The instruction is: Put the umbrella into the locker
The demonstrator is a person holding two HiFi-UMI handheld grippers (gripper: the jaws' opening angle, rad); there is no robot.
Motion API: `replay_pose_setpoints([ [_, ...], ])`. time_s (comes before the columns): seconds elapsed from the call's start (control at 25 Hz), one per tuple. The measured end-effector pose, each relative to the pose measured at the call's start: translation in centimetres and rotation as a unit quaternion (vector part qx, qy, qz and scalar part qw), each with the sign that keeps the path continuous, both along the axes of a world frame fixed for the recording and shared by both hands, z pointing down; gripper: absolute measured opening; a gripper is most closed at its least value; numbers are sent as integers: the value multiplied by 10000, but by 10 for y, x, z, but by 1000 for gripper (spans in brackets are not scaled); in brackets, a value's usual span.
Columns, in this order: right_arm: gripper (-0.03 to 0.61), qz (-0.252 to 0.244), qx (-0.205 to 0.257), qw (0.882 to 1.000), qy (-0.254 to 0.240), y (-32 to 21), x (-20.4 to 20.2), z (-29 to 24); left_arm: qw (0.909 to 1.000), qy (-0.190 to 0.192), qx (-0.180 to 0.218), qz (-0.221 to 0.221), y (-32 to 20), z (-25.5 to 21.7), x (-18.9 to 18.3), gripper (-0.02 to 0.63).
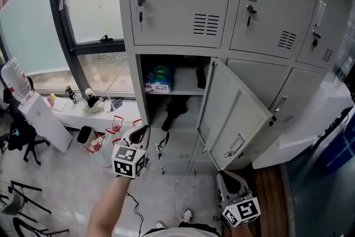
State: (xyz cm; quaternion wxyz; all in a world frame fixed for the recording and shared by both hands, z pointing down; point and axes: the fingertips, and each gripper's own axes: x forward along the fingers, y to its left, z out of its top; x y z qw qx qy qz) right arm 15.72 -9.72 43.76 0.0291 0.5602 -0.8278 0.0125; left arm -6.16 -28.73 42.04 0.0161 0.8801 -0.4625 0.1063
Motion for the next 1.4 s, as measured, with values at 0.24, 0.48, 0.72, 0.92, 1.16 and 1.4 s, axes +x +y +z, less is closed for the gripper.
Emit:
replay_pose_setpoints([
  [0.24, 18, 89, 38, 10000, -16, -7, 10, -5, 9995, 161, 244, -82, 33, -11, -23, 21],
  [0.48, 18, 178, 134, 9998, -16, -11, 17, -14, 9969, 628, 365, -313, 70, -22, -57, 21],
  [0.72, 18, 288, 204, 9994, -61, -12, 26, -21, 9923, 916, 388, -738, 100, -22, -90, 21],
  [0.92, 18, 330, 221, 9991, -120, -14, 33, -29, 9902, 899, 408, -986, 132, -12, -100, 21],
  [1.16, 18, 345, 163, 9992, -107, -13, 40, -35, 9880, 993, 368, -1123, 156, -4, -100, 21],
  [1.4, 18, 405, 191, 9990, -66, -10, 43, -41, 9874, 1044, 384, -1124, 157, -4, -98, 21],
])
